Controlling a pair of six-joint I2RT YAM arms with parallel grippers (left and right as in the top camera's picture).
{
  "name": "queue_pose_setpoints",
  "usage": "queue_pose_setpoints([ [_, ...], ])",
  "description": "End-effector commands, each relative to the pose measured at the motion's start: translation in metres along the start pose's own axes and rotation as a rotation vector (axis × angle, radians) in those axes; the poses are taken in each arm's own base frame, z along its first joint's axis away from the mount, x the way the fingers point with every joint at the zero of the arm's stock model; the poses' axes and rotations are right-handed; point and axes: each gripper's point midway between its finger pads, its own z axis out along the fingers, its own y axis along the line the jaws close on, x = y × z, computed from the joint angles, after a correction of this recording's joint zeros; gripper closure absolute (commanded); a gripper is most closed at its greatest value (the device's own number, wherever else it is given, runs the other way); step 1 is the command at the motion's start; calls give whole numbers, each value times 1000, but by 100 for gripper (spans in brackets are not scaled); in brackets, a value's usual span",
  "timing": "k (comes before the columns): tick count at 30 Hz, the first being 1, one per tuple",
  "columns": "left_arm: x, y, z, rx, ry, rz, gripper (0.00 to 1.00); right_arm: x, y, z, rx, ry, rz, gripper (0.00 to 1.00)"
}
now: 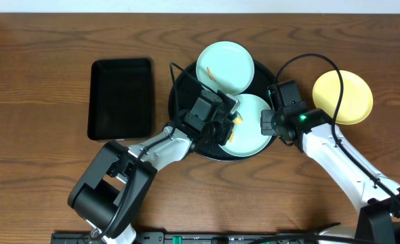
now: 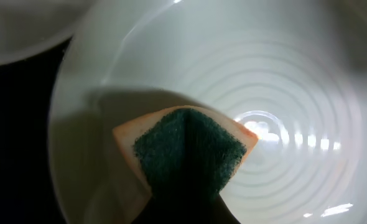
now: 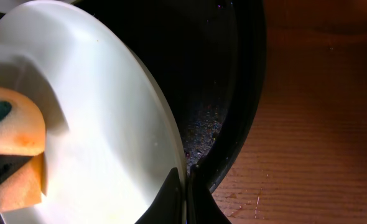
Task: Clean dirty plates on tray and stack at the side
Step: 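Scrub the light-blue plate with the sponge in the left gripper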
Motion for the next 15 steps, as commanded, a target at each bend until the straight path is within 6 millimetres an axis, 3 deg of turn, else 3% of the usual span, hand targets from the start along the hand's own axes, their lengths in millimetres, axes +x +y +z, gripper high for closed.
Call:
queue_pose_setpoints([
  [1, 0, 17, 2, -97, -8, -8, 92, 1, -5, 2, 1, 5, 32, 99],
  [8, -8, 16, 4, -92, -43, 0, 92, 1, -5, 2, 1, 5, 35, 99],
  [12, -2, 21, 15, -93, -37, -1, 92, 1, -5, 2, 1, 5, 35, 99],
  [15, -14, 21, 16, -89, -91, 9, 92, 1, -5, 2, 1, 5, 35, 99],
])
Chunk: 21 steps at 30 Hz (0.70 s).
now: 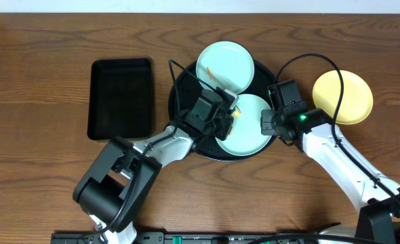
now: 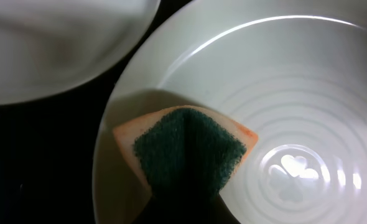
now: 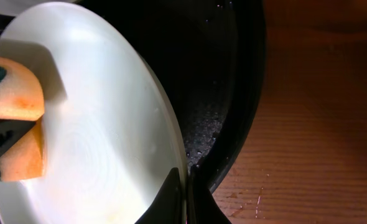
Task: Clean dirty plates on tray and stack at the side
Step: 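Scrub the light-blue plate with the sponge in the left gripper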
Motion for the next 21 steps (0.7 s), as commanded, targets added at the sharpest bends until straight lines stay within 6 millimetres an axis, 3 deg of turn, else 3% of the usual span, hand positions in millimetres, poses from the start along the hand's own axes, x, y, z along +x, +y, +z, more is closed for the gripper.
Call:
queue_pose_setpoints([
  [1, -5, 4, 6, -13, -34, 0, 92, 1, -5, 2, -1, 6, 29, 99],
  [4, -20, 2, 6, -4, -97, 12, 92, 1, -5, 2, -1, 6, 29, 99],
  [16, -29, 4, 13, -2, -154, 37, 92, 1, -5, 2, -1, 6, 29, 99],
  [18, -42, 9, 12, -6, -211, 43, 92, 1, -5, 2, -1, 6, 28, 99],
  [21, -81, 11, -9, -5, -351, 59, 92, 1, -5, 2, 0, 6, 28, 99],
])
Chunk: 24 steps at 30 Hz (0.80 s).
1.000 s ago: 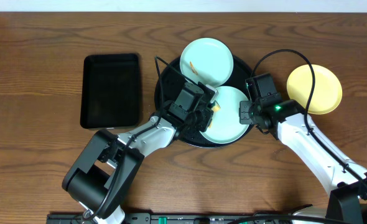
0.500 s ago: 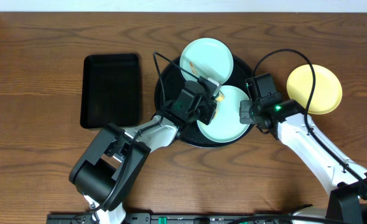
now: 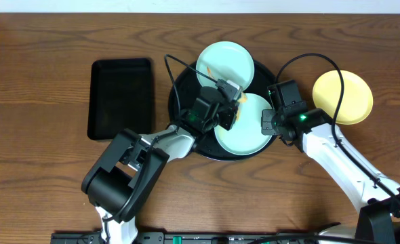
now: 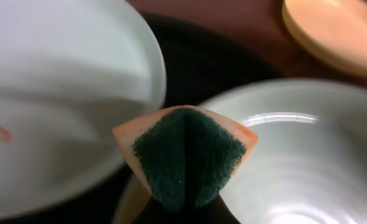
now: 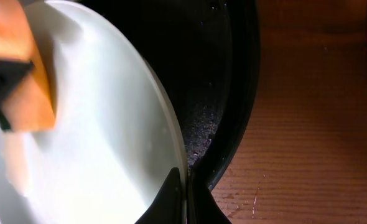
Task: Clean dirty plates on tray and stack at the side
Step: 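Scrub the light-blue plate with the sponge in the left gripper, then return the sponge to the black tray and lift the light-blue plate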
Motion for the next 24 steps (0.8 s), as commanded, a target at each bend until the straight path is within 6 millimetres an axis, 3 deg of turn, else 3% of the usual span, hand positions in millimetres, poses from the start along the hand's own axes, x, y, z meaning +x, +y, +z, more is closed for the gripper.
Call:
queue_pose_setpoints([
  [1, -37, 7, -12, -20, -113, 20, 92, 2, -3, 2, -9, 10, 25, 99],
  [3, -71, 0, -32, -13, -191, 35, 92, 2, -3, 2, -9, 10, 25, 99],
  [7, -115, -12, -75, -8, -276, 51, 92, 2, -3, 2, -9, 10, 25, 99],
  [11, -130, -6, -113, -41, -272, 34, 92, 0, -7, 2, 15, 1, 25, 99],
  [15, -128, 22, -155, -122, -222, -37, 92, -16, -18, -10, 83, -58, -40, 99],
  [18, -119, 58, -188, -214, -195, -171, 92, -41, -22, -43, 139, -140, -45, 99],
  [21, -92, 95, -213, -274, -124, -367, 92, -75, -23, -85, 206, -289, -59, 99],
  [24, -59, 104, -222, -225, -16, -527, 92, -91, -24, -113, 332, -387, -123, 99],
])
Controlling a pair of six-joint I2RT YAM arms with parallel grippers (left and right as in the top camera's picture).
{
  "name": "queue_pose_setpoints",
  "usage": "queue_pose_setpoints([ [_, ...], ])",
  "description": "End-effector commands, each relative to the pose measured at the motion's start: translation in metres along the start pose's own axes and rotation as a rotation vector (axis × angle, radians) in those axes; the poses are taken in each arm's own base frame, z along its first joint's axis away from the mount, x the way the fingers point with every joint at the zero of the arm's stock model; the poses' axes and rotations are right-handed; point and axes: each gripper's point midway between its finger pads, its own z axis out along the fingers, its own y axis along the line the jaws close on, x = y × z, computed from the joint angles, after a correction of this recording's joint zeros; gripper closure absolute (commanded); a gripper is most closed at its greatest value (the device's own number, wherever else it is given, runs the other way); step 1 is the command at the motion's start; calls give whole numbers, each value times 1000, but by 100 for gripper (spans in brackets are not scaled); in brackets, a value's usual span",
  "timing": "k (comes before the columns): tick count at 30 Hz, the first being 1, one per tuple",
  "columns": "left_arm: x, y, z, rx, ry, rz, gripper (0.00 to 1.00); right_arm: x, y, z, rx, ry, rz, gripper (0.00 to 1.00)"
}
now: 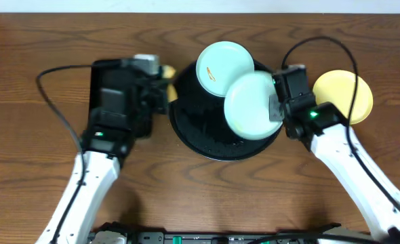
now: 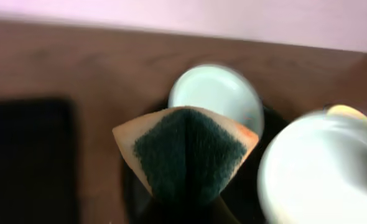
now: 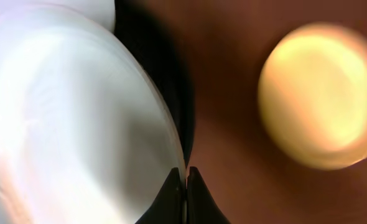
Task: Clean dirty plates on tray and stack at the side
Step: 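Return the sponge to the black tray and lift the light-blue plate, then carry the light-blue plate right and set it on the yellow plate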
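My right gripper is shut on the right rim of a pale green plate, held over the round black tray. In the right wrist view the fingers pinch the edge of that plate. A second pale green plate with an orange smear lies at the tray's back. My left gripper is shut on an orange sponge with a green scouring face, left of the round tray.
A yellow plate lies on the wooden table to the right, also visible in the right wrist view. A black rectangular tray sits at the left, partly under my left arm.
My left gripper and sponge have moved from the held plate's face to the left, beside the rectangular tray. The right gripper has raised the plate and shifted it toward the back right.
My right gripper held the front plate by its rim on the round tray while the sponge pressed on its face. The sponge then stood at the plate's left edge, then at its back edge. Now the sponge is away and the plate is lifted.
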Motion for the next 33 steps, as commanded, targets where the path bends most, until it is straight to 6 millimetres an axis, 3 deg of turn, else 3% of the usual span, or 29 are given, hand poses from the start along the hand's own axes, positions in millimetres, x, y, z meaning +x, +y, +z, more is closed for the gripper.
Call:
queue_pose_setpoints([
  [1, 28, 19, -9, 55, 143, -211, 92, -35, -19, -37, 228, -170, -111, 99],
  [4, 49, 41, -17, 22, 231, -313, 93, -42, -23, -59, 398, -252, -174, 99],
  [6, 59, 53, -22, 6, 272, -378, 92, -49, -18, -86, 536, -348, -229, 99],
  [9, 66, 70, -30, -23, 294, -455, 92, -54, 4, -128, 684, -508, -261, 99],
  [11, 68, 71, -33, -12, 301, -477, 92, -51, 19, -132, 685, -539, -281, 99],
  [14, 66, 67, -35, 38, 300, -481, 92, -47, 38, -128, 686, -559, -307, 99],
  [20, 65, 68, -36, 41, 298, -484, 92, -44, 54, -112, 700, -565, -309, 99],
  [21, 65, 68, -36, 41, 298, -484, 92, -41, 66, -96, 591, -522, -323, 99],
  [25, 66, 68, -36, 40, 302, -486, 92, -35, 81, -74, 364, -440, -277, 99],
  [29, 70, 67, -37, 41, 317, -468, 92, -43, 66, -57, 68, -317, -64, 99],
  [33, 70, 67, -37, 42, 316, -467, 92, -54, 4, -25, -88, -181, 153, 99],
])
